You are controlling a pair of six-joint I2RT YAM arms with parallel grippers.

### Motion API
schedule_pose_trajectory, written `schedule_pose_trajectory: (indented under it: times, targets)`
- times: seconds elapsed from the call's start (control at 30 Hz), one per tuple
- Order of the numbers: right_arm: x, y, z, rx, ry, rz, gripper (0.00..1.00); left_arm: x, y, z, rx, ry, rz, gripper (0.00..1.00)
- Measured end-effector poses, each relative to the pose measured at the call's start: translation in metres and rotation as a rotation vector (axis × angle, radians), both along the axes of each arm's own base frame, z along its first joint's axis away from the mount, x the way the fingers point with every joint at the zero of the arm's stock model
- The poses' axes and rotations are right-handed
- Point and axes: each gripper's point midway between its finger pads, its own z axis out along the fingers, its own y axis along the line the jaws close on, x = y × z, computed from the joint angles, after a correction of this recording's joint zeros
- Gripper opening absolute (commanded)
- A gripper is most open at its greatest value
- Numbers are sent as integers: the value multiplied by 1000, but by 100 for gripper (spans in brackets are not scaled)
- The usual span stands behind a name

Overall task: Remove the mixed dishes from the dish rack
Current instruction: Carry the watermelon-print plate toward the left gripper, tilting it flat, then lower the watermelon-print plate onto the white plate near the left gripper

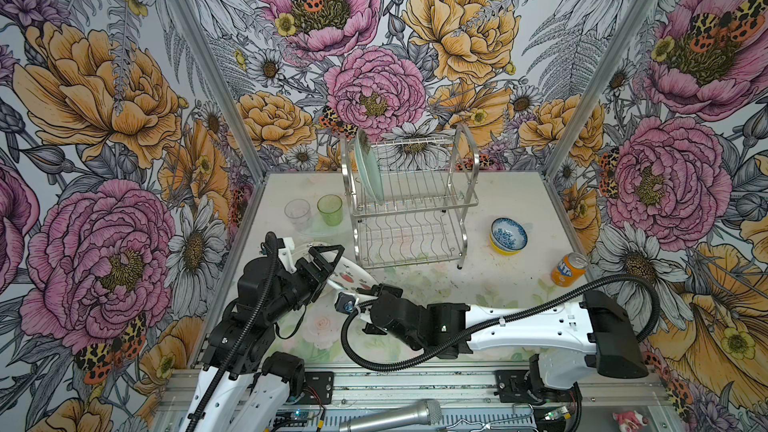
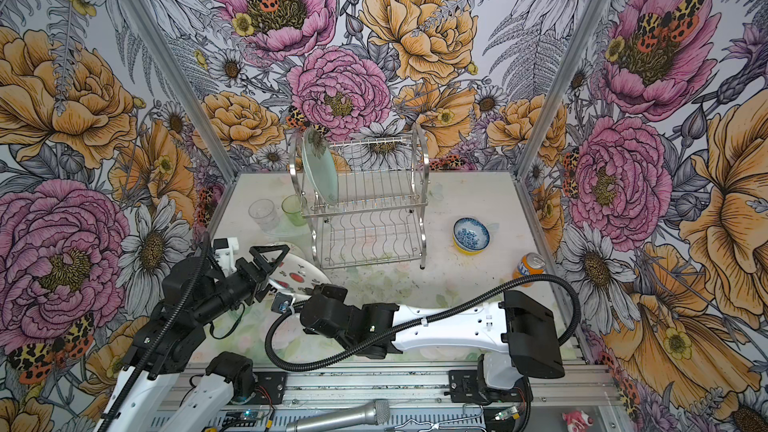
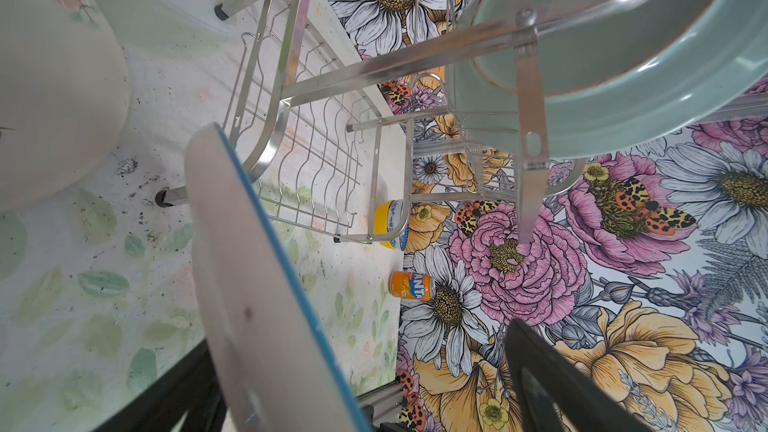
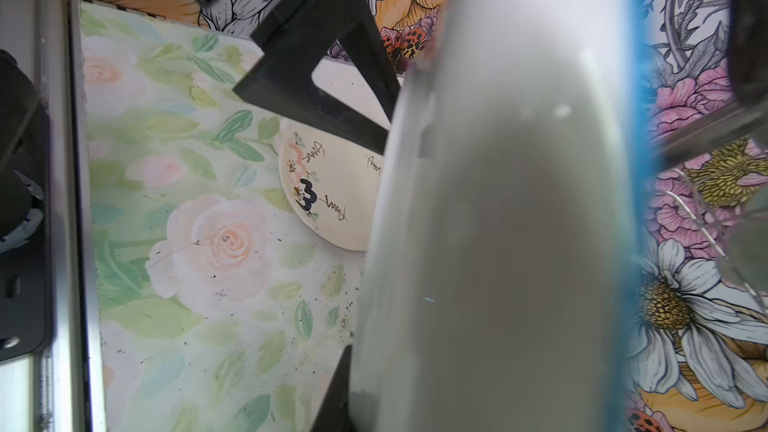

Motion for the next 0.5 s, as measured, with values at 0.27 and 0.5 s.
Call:
schedule_pose_trajectory:
  times: [0.27, 0.5]
  targets:
    - [7, -4, -6, -90, -113, -53, 0, 2, -3, -7, -9, 7, -13, 84]
    - [11, -6, 0, -84, -144, -79, 0, 2, -4, -7, -12, 3, -18, 63]
